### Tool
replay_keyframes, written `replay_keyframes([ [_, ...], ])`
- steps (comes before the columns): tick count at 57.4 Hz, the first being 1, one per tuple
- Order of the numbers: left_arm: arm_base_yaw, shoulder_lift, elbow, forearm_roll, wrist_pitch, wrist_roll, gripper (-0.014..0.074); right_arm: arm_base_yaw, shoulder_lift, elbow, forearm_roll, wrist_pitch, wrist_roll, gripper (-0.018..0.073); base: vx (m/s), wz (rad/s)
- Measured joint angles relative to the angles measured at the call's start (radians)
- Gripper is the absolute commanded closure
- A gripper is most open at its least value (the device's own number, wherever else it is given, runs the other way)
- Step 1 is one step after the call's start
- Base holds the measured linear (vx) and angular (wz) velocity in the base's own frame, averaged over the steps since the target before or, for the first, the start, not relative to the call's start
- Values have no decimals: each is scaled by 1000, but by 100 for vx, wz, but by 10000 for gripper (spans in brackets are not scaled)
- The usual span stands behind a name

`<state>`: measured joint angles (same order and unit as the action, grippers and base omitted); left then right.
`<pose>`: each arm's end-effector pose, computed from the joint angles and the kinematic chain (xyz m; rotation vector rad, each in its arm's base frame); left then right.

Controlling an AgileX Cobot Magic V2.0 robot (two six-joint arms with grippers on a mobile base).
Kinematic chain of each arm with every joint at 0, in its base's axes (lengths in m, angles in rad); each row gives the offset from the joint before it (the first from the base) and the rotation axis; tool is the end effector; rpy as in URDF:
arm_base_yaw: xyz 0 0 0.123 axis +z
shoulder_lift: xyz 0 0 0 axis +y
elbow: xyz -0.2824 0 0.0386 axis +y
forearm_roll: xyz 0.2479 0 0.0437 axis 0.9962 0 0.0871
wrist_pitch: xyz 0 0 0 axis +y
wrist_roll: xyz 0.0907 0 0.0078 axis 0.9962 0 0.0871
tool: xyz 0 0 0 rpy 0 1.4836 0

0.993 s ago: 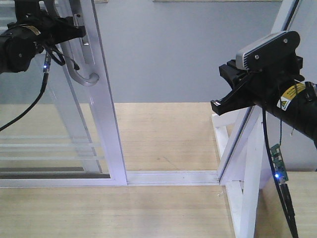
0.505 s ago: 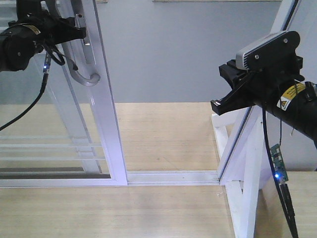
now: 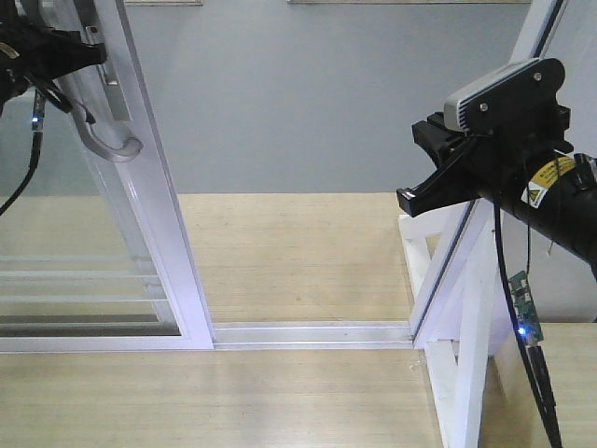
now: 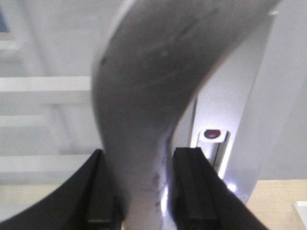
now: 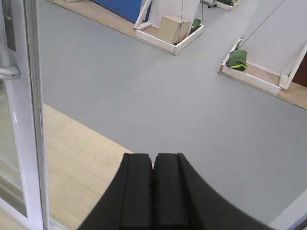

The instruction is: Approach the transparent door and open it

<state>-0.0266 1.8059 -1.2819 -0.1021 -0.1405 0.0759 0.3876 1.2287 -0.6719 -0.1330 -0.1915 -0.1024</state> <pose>0.4267 -0.0101 0.2757 -0.0086 1.8678 -0.0225 0.2423 0.1014 0.2828 -0.5824 1.7586 0.1310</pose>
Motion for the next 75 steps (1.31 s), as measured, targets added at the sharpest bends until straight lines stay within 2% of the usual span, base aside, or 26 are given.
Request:
replay_keyframes([
  [13,42,-26,0,0,69,1,593,0,0,0,0,1,0,567,0,0],
  [20,58,-83,52,5,95,1,593,0,0,0,0,12,0,567,0,0],
  [28,63,-218,188,37,165,11,593,0,0,0,0,42,0,567,0,0],
  [40,64,-475,430,58,191,18,593,0,-51,0,0,76,3,567,0,0],
  [47,44,-649,542,60,240,28,593,0,-140,0,1,120,11,567,0,0],
  [56,-35,-878,671,60,341,53,593,0,-283,0,1,265,24,567,0,0],
  [62,-84,-1015,745,15,394,53,593,0,-400,0,4,372,24,567,0,0],
  [75,-144,-1305,890,-162,529,90,593,0,-644,9,4,573,24,567,0,0],
])
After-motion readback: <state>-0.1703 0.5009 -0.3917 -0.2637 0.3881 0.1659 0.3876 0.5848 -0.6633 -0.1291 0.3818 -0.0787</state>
